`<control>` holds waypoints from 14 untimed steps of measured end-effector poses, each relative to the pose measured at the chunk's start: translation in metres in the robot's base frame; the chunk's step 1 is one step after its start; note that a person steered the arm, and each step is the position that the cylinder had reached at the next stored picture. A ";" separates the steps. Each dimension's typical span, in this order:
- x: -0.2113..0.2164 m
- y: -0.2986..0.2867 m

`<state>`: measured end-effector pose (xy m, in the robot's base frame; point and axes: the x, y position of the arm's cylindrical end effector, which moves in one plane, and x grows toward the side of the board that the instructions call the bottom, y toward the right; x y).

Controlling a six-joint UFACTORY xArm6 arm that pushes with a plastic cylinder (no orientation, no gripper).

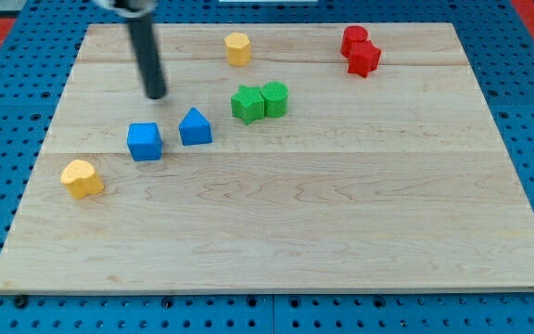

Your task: Place the heart left to the hexagon

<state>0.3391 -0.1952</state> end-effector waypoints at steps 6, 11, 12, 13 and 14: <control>0.186 -0.044; 0.203 -0.003; 0.199 -0.006; 0.155 -0.001; 0.108 -0.008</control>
<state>0.4469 -0.2028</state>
